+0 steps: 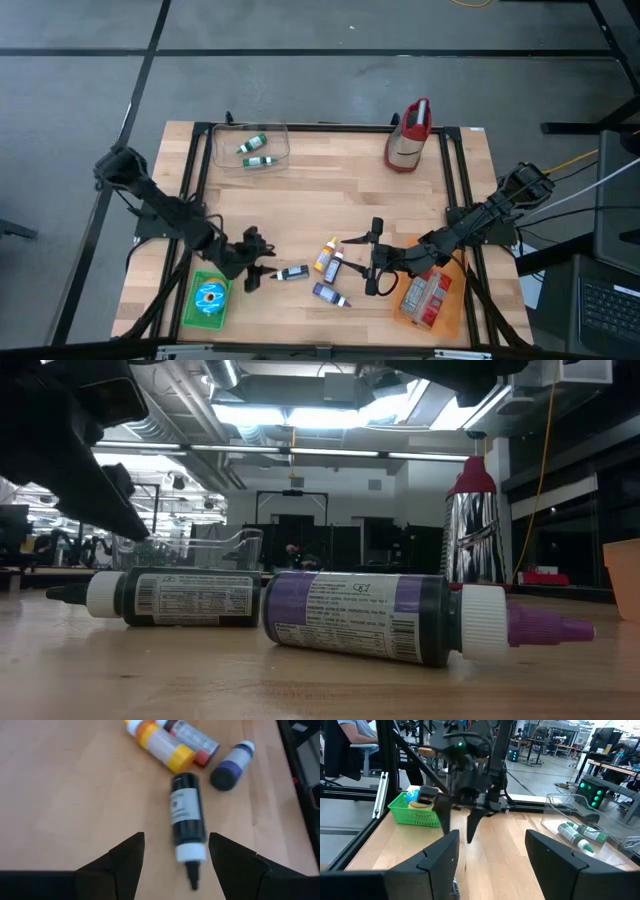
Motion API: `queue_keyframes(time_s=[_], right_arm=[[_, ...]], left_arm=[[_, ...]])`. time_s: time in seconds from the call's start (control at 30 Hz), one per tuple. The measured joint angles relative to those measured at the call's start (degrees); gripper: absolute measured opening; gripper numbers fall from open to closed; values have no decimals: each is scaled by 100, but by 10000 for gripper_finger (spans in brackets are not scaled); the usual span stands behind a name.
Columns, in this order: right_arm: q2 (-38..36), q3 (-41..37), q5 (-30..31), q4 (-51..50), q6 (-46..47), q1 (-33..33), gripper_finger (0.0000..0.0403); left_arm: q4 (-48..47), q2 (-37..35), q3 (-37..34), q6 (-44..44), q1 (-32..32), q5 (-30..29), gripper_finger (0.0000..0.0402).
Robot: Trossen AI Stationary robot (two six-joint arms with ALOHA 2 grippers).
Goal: Pick & Place Food Item
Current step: Put the black food coloring bottle into the white transparent bin
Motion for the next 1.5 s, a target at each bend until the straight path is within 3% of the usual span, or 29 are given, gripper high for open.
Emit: queue_keyframes(time_s=[0.3,0.7,1.27,1.5], right_arm=[[0,0,0,0,0,0,230],[0,0,-94,-2,27,0,230],[0,0,-150,-4,46,0,231],[0,0,-149,-4,61,-2,231]], left_arm=[[293,963,480,-210,-11,726,218],[-210,1549,762,-582,-11,739,218],[-158,1632,772,-648,148,560,214],[-198,1632,763,-532,212,558,162]])
